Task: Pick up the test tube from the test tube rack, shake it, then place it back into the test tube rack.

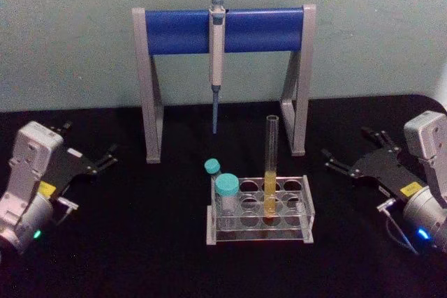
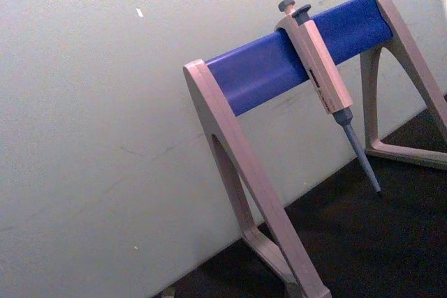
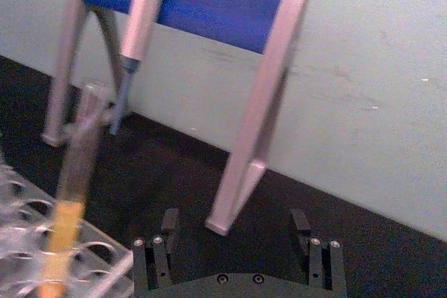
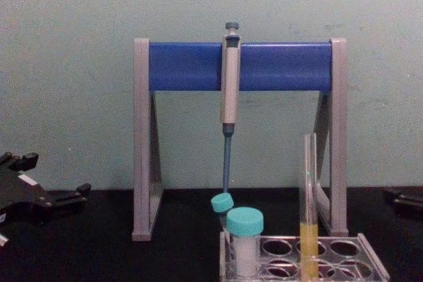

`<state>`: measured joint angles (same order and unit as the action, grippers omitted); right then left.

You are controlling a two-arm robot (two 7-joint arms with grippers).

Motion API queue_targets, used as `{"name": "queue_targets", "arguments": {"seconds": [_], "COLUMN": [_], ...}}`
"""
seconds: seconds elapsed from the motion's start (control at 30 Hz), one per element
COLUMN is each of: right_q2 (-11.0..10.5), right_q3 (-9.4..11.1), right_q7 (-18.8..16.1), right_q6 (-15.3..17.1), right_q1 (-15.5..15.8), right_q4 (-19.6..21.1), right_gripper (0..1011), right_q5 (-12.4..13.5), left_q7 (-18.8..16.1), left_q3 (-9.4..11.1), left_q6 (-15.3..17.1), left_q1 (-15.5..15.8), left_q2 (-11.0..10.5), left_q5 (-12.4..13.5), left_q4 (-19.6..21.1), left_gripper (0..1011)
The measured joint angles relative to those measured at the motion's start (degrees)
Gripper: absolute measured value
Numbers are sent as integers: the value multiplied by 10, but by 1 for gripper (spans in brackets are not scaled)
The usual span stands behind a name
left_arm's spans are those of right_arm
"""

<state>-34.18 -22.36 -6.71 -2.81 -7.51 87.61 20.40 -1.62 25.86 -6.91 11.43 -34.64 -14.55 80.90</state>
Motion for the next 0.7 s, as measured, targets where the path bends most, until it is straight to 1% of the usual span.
{"name": "queue_targets", "arguments": {"seconds": [0.13, 0.17, 0.27, 0.47, 0.63, 0.7], "right_q2": [-2, -2, -3, -3, 5, 6], "right_q3": [8, 8, 14, 18, 20, 20], "right_q7": [-34, -34, -62, -101, -143, -147], "right_q6": [15, 15, 27, 40, 59, 60], "right_q1": [9, 9, 16, 20, 14, 12], "right_q4": [20, 20, 34, 48, 50, 50], "right_gripper": [1000, 1000, 1000, 1000, 1000, 1000], "right_q5": [27, 27, 47, 70, 92, 93], "left_q7": [0, 0, 0, 0, 0, 0], "left_q3": [0, 0, 0, 0, 0, 0], "left_q6": [0, 0, 0, 0, 0, 0], "left_q1": [0, 0, 0, 0, 0, 0], "left_q2": [0, 0, 0, 0, 0, 0], "left_q5": [0, 0, 0, 0, 0, 0], "left_q4": [0, 0, 0, 0, 0, 0], "left_gripper": [1010, 1010, 1010, 1009, 1010, 1010]}}
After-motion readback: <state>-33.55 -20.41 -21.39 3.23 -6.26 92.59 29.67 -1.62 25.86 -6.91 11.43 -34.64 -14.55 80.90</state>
